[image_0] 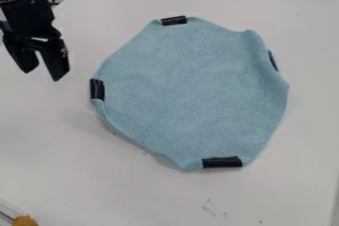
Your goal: Put the cloth to the botton
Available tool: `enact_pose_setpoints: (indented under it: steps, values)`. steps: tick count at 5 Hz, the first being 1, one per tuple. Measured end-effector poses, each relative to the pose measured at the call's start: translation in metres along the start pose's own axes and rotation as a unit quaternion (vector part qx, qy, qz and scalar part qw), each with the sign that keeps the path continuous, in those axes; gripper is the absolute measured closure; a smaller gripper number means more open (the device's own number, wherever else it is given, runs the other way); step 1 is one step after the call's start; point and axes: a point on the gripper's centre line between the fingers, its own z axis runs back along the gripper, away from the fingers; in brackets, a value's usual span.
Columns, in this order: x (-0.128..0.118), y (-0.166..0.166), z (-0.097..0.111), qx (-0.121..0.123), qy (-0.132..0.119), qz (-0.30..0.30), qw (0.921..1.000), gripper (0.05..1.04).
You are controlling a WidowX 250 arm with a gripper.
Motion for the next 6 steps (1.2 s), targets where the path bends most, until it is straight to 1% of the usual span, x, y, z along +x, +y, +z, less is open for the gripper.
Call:
enact_pose_setpoints:
  steps: [1,2,3,4,5,6]
  values:
    - [-0.001,-0.002,-0.007,-0.008,0.011,0.003,0.9999,0.083]
    - [0.017,-0.023,-0.006,-0.008,0.021,-0.017,0.9996,0.083]
    - [0.031,-0.047,-0.012,0.009,0.014,-0.021,0.9996,0.083]
    - [0.052,-0.08,-0.018,0.04,-0.007,-0.019,0.999,0.083]
    - [0.073,-0.114,-0.037,0.08,-0.023,-0.01,0.9965,0.083]
    - [0.105,-0.137,-0.052,0.088,-0.017,-0.043,0.995,0.083]
